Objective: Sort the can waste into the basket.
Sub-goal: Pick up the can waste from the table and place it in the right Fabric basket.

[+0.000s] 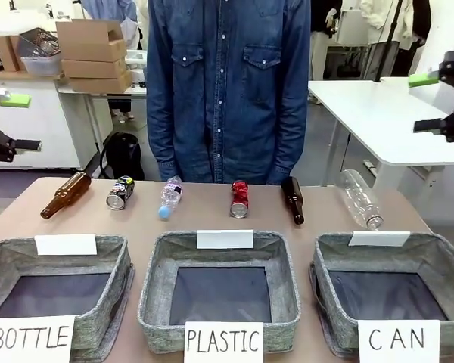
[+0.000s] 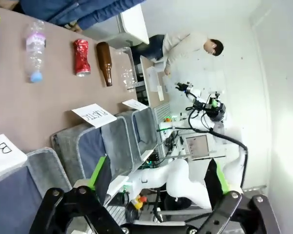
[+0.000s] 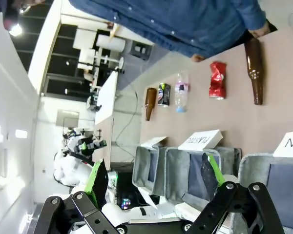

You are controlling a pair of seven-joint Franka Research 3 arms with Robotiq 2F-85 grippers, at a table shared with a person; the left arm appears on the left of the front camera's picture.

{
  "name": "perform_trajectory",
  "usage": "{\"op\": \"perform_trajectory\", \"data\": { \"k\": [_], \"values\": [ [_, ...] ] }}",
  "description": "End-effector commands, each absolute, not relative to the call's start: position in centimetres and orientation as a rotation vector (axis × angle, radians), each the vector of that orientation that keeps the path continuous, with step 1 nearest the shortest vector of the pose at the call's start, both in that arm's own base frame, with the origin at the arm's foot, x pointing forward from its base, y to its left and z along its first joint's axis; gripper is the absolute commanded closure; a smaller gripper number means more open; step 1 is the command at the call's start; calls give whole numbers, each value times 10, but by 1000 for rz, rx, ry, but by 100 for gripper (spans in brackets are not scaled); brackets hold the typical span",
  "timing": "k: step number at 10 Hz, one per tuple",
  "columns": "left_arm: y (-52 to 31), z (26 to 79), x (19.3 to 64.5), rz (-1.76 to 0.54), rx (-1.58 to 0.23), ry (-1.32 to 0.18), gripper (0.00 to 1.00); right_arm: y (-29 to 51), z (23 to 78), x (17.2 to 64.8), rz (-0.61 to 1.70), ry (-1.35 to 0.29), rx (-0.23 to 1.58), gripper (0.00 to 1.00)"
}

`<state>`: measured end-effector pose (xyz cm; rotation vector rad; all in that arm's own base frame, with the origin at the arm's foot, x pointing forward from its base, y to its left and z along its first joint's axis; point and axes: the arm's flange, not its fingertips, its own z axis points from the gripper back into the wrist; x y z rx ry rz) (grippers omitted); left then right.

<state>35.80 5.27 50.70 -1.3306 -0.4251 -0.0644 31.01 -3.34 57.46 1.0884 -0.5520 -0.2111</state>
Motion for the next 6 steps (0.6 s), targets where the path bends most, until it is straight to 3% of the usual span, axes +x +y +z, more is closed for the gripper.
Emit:
{"op": "perform_trajectory", "data": {
  "k": [1,6],
  "values": [
    [53,532,348,-152,-1308,-453,0,-15,580,308,-129,-534,1096,0],
    [53,532,348,-152,-1308,-453,0,-8,580,303,-151,-509,1080,0]
  ]
}}
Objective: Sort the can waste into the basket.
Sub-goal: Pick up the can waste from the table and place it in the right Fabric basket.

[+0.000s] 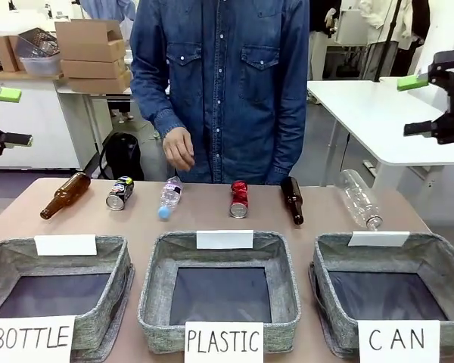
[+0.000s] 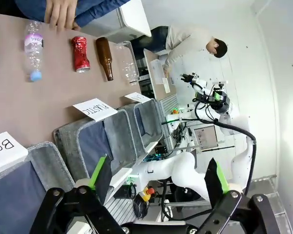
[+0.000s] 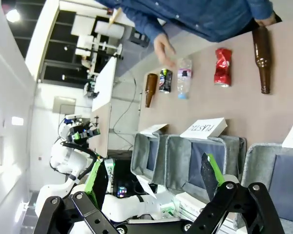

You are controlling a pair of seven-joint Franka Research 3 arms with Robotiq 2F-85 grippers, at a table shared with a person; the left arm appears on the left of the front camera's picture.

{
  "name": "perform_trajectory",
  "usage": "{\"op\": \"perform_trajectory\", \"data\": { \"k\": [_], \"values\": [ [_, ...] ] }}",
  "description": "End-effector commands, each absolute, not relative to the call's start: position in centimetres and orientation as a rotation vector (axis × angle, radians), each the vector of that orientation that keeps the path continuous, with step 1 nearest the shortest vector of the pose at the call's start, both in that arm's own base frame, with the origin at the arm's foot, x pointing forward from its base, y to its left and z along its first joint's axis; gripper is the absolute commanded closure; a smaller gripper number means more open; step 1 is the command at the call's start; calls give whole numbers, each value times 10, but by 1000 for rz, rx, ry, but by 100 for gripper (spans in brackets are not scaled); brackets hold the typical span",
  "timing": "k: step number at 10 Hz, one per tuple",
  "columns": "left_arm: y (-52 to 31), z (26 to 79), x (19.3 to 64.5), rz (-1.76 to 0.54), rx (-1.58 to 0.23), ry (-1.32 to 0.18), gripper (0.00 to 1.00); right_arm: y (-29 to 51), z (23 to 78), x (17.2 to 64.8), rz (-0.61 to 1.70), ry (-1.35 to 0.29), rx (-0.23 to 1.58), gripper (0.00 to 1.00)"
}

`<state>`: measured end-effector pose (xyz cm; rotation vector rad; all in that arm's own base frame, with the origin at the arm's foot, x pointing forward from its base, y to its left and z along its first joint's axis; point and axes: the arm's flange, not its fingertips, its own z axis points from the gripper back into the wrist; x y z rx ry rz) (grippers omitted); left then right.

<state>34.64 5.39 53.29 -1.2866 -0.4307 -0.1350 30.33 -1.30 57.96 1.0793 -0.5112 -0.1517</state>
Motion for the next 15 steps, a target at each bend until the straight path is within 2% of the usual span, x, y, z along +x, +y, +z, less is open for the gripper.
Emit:
{"op": "perform_trajectory", "data": {
  "k": [1,3,5,6,7,9,12,13,15],
  "values": [
    [53,532,348,-152,-1308,-453,0,33,599,351,-122,-454,859,0],
    [53,532,348,-152,-1308,-453,0,36,601,358,-126,-456,844,0],
    [53,532,348,-152,-1308,-453,0,80,597,411,-2,-346,754,0],
    [53,532,348,-152,-1308,-453,0,94,591,425,16,-284,718,0],
    [53,532,348,-152,-1308,-453,0,91,592,426,11,-290,743,0],
    [53,532,348,-152,-1308,-453,0,54,591,399,-82,-340,780,0],
    [53,532,348,-152,-1308,-453,0,0,578,335,-166,-428,845,0],
    [53,532,348,-152,-1308,-453,0,-5,575,328,-174,-445,856,0],
    [53,532,348,-152,-1308,-453,0,14,574,351,-128,-401,833,0]
  ]
}}
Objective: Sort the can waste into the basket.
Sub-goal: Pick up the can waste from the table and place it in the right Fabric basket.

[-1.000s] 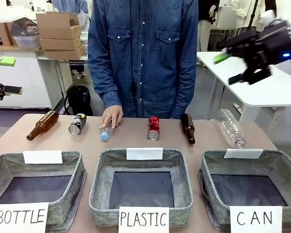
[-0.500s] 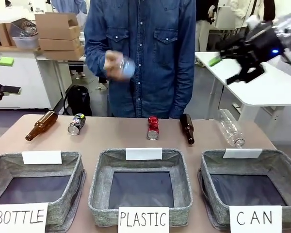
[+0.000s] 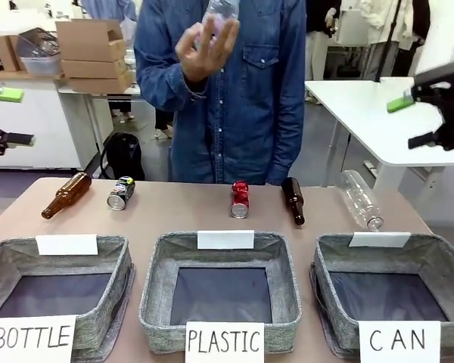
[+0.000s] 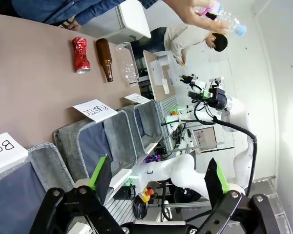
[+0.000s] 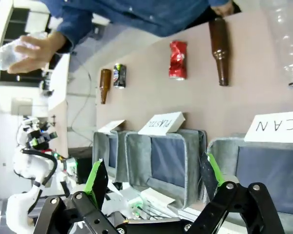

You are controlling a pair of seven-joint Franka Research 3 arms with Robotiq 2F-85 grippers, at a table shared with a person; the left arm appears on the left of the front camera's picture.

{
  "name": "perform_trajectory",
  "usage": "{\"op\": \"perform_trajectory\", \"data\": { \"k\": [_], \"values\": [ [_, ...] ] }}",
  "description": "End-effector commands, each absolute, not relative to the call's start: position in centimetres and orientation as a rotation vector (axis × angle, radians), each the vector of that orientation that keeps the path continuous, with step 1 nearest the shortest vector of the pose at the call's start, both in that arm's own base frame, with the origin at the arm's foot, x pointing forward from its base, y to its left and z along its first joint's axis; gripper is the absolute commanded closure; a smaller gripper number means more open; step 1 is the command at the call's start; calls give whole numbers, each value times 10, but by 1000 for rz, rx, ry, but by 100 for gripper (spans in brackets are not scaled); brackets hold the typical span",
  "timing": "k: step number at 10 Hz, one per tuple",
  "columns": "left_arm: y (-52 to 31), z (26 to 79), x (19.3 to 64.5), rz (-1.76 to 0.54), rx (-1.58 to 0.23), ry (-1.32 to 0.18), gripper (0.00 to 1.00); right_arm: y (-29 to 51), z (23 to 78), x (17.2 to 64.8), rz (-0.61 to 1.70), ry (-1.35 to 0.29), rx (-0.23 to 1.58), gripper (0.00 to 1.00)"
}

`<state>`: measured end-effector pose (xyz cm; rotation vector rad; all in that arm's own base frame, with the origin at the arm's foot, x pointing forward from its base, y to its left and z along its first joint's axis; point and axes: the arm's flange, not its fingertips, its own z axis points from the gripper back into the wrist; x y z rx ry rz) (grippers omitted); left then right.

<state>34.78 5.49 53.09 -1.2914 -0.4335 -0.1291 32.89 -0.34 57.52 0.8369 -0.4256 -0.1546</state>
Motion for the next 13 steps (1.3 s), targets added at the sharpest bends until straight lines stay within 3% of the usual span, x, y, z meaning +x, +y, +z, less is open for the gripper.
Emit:
{"op": "perform_trajectory", "data": {
  "k": [1,3,7,9,13],
  "values": [
    [53,532,348,-152,-1308,-453,0,33,577,372,-85,-376,810,0],
    [53,532,348,-152,-1308,-453,0,67,585,401,27,-320,762,0],
    [53,532,348,-152,-1308,-453,0,4,579,345,-92,-320,854,0],
    [53,532,348,-152,-1308,-453,0,1,576,341,-110,-333,867,0],
    [53,532,348,-152,-1308,-453,0,74,583,417,-119,-261,713,0]
  ]
}}
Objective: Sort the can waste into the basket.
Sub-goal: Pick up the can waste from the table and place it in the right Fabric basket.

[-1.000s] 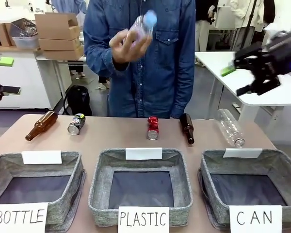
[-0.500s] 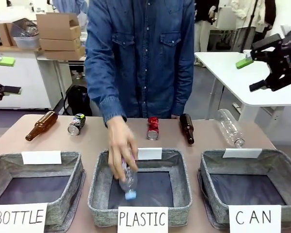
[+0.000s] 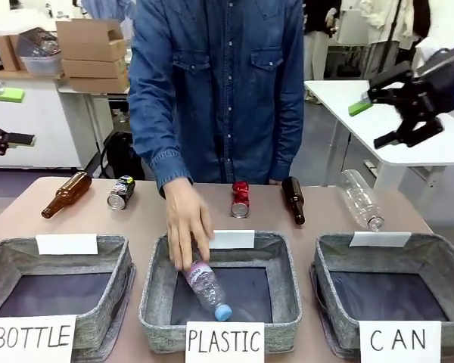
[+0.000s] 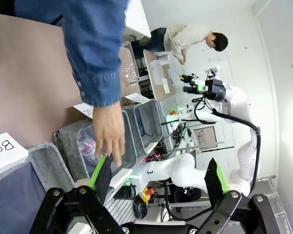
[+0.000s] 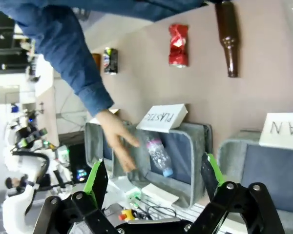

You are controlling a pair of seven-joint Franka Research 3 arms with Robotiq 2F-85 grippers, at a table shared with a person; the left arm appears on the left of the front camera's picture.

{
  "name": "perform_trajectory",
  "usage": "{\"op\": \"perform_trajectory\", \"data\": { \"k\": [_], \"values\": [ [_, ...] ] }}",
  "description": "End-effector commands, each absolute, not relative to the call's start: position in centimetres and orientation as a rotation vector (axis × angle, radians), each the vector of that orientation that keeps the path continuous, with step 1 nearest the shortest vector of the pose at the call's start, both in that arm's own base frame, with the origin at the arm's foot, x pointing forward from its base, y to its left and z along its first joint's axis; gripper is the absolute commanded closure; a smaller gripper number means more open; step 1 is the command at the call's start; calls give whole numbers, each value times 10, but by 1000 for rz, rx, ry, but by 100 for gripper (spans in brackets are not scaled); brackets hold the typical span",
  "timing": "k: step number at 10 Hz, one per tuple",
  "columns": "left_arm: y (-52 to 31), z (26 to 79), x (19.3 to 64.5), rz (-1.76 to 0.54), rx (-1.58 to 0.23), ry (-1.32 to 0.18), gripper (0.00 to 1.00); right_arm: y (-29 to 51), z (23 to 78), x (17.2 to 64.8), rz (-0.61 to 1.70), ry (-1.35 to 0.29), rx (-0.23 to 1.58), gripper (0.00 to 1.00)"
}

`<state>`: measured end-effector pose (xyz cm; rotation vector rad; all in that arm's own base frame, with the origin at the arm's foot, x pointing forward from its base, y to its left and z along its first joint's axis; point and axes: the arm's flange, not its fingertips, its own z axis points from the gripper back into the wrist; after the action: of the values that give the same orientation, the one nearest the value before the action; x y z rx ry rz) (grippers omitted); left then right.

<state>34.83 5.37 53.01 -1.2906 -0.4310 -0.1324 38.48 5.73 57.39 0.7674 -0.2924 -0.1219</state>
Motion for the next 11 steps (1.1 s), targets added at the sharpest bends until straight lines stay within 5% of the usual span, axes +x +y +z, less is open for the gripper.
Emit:
{"op": "perform_trajectory", "data": {
  "k": [1,7,9,11],
  "values": [
    [53,532,348,-152,-1308,-453,0,99,579,437,-110,-241,662,0],
    [53,532,348,-152,-1308,-453,0,266,467,550,57,-93,473,0],
    [53,532,348,-152,-1308,-453,0,286,424,562,99,-29,389,0],
    [53,532,348,-152,-1308,-453,0,269,443,539,92,-69,479,0]
  ]
}}
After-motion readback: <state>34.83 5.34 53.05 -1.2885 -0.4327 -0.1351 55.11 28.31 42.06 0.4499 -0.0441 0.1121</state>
